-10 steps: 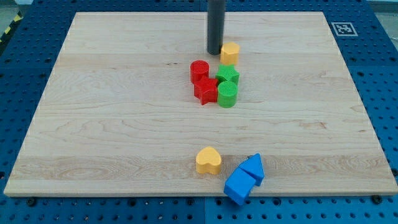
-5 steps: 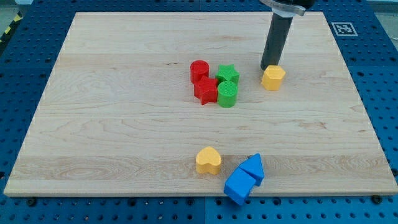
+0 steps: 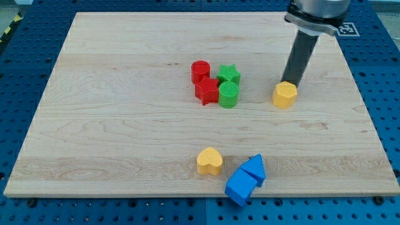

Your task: Slide the yellow hexagon towards the yellow heart

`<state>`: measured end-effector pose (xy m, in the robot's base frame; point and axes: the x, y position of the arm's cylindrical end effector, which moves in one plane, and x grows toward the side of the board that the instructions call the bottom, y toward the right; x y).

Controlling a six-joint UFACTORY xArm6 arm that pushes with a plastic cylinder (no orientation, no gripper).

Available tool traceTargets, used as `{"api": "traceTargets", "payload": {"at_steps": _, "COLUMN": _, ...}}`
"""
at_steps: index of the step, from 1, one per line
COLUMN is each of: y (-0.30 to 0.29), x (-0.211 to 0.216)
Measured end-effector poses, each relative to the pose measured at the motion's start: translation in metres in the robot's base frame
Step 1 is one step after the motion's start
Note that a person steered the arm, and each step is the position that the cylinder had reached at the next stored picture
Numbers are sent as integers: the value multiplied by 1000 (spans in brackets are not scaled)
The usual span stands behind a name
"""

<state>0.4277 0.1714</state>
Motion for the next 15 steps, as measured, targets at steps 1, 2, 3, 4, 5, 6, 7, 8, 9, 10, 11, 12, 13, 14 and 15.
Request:
{"api": "traceTargets", "payload": {"at_steps": 1, "y": 9, "x": 12}}
{"api": "traceTargets", "payload": {"at_steps": 2, "y": 15, "x": 30}}
{"api": "traceTargets", "payload": {"at_steps": 3, "y": 15, "x": 35}}
{"api": "traceTargets", "payload": {"at_steps": 4, "y": 12, "x": 24}}
{"api": "traceTargets", "payload": {"at_steps": 5, "y": 6, "x": 13}}
{"api": "traceTargets", "payload": {"at_steps": 6, "y": 6, "x": 16}}
{"api": "traceTargets", "payload": {"at_steps": 7, "y": 6, "x": 33}}
{"api": "traceTargets", "payload": {"at_steps": 8, "y": 6, "x": 50}}
{"api": "traceTargets", "payload": {"at_steps": 9, "y": 6, "x": 51}}
{"api": "traceTargets", "payload": {"at_steps": 10, "y": 6, "x": 52}}
{"api": "traceTargets", "payload": {"at_steps": 11, "y": 6, "x": 78}}
{"api": "traceTargets", "payload": {"at_steps": 12, "y": 6, "x": 78}}
{"api": "traceTargets", "payload": {"at_steps": 13, "y": 11, "x": 57}}
{"api": "traceTargets", "payload": {"at_steps": 14, "y": 14, "x": 31}}
{"api": "traceTargets", "payload": {"at_steps": 15, "y": 14, "x": 13}}
